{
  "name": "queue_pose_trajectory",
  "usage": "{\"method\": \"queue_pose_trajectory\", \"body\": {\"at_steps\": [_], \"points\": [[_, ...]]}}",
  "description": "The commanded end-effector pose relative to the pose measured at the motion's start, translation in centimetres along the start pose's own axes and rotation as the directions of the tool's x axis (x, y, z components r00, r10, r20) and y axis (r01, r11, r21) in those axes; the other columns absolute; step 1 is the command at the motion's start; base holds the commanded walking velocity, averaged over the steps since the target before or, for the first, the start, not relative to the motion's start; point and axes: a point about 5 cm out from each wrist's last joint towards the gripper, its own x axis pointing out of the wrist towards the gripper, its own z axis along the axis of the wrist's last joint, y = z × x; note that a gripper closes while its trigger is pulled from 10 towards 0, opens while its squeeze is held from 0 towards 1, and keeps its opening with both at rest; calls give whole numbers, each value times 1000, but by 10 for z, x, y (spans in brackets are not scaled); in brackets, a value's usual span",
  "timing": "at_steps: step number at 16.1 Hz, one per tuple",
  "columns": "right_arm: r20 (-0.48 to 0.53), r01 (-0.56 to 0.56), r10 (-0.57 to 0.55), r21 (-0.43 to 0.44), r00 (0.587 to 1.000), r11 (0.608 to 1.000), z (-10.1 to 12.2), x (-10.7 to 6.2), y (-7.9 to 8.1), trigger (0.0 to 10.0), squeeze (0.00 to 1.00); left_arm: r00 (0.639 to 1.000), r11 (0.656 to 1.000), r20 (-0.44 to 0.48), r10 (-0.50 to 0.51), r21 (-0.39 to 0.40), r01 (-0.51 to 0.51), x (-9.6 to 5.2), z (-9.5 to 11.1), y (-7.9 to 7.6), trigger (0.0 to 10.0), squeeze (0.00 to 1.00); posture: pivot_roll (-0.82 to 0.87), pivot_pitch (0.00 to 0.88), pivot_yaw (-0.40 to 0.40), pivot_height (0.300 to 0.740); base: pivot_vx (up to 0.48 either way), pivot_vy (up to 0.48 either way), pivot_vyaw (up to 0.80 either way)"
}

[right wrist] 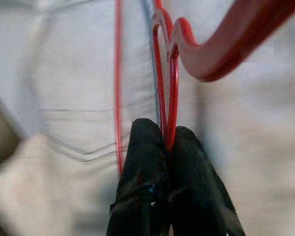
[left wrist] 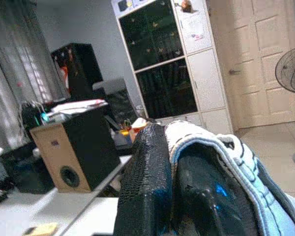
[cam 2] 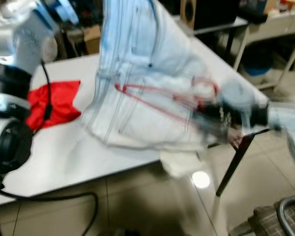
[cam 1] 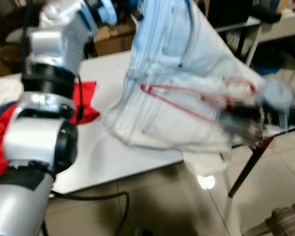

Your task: Hang hanger

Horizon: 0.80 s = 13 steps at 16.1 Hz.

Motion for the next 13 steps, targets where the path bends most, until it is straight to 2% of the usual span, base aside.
{"method": "queue_pose_trajectory", "body": {"at_steps": [1,2,3,4,5,6,7,8,9,10,11,12,13], "points": [[-24,21,-23,-70,999,997,5,4,-11,10000,0,995,998,97,5,61,-11,-4,29,6,10000,0,-115,0,137,740,0,0,0],[30,200,-198,-170,980,965,26,12,-42,10000,0,982,997,187,13,78,-28,-6,46,8,10000,0,-106,0,128,740,0,0,0],[70,309,-301,-202,951,929,38,14,-57,10000,0,973,996,228,22,77,-40,-7,54,9,10000,0,-102,0,123,740,0,0,0],[161,498,-475,-179,865,848,56,12,-81,10000,0,958,996,285,28,77,-52,-9,64,9,10000,0,-93,0,113,740,0,0,0],[241,637,-603,-92,760,766,70,8,-99,10000,0,945,995,325,24,79,-53,-10,70,8,10000,0,-91,0,110,740,0,0,0],[282,692,-650,-76,706,718,76,6,-104,10000,0,938,996,346,13,79,-43,-12,71,5,10000,0,-82,0,104,740,0,0,0],[288,684,-638,-95,714,723,71,12,-100,10000,0,943,997,332,-10,76,-16,-13,64,1,10000,0,-83,0,107,740,0,0,0],[269,631,-588,-108,763,769,59,26,-89,10000,0,956,997,293,-21,78,-2,-14,49,-5,10000,0,-86,0,113,740,0,0,0],[238,510,-470,-154,850,846,37,48,-66,10000,0,978,999,210,-6,40,-2,-13,18,-14,10000,0,-93,0,124,740,0,0,0],[211,396,-360,-169,909,902,15,63,-39,10000,0,995,1000,95,22,3,-23,-13,-21,-26,10000,0,-96,0,126,740,0,0,0],[204,356,-322,-165,925,920,7,68,-28,10000,0,999,999,42,34,-8,-34,-15,-38,-32,10000,0,-96,0,126,740,0,0,0],[153,204,-180,-158,972,966,-21,76,15,10000,0,977,993,-180,111,-9,-115,-24,-108,-54,10000,0,-97,0,124,740,0,0,0],[132,146,-126,-155,983,977,-30,77,32,10000,0,957,991,-257,133,1,-137,-29,-133,-64,10000,0,-95,0,121,740,0,0,0]]}}
